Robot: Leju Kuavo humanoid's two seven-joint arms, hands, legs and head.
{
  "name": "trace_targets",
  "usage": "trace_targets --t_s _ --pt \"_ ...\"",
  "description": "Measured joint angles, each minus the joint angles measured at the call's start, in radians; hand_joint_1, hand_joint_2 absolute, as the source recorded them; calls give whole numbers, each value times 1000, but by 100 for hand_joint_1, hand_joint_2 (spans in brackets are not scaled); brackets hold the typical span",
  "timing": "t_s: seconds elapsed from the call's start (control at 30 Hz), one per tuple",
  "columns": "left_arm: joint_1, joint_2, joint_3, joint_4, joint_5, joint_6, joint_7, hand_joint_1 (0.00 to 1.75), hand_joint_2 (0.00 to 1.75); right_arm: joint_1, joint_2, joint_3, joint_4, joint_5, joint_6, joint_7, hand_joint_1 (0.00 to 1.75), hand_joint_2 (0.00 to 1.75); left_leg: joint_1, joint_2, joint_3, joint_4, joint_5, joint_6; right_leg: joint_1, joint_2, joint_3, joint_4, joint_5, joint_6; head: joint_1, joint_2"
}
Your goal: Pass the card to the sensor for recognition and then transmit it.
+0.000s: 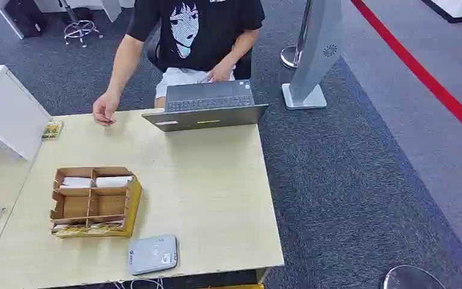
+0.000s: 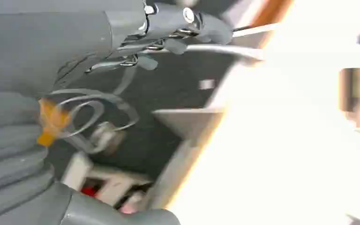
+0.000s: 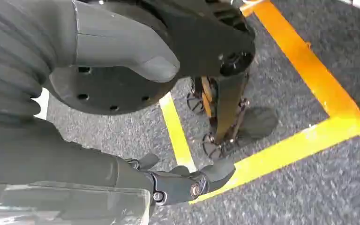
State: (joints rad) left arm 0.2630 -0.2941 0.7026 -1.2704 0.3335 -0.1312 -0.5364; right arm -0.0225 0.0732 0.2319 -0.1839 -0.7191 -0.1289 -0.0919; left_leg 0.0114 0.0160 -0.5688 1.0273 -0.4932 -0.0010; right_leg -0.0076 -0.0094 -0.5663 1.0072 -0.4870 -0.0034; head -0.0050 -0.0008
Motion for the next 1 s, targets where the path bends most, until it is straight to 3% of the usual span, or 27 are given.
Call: trace_targets --t_s 0.27,0.43,0.63,1.0 --pt "1 -5 48 -291 -100 -41 -43 0 175 0 0 -4 5 -4 -15 0 0 175 0 0 0 0 0 0 0 0 0 0 0 0 0 0" --pt "7 17 20 -423 -203 13 -59 0 175 0 0 -4 6 -1 -18 0 0 175 0 0 1 0 0 0 0 0 0 0 0 0 0 0" --pt "-23 95 -25 -517 -367 114 -52 0 175 -1 0 -1 7 18 -18 8 0 175 0 0 1 0 1 -1 0 0 0 0 0 0 0 0" --pt "-172 268 -142 -516 -680 201 41 0 175 -6 -5 26 10 49 -13 29 0 175 0 0 2 0 2 -1 0 1 0 0 1 0 0 0"
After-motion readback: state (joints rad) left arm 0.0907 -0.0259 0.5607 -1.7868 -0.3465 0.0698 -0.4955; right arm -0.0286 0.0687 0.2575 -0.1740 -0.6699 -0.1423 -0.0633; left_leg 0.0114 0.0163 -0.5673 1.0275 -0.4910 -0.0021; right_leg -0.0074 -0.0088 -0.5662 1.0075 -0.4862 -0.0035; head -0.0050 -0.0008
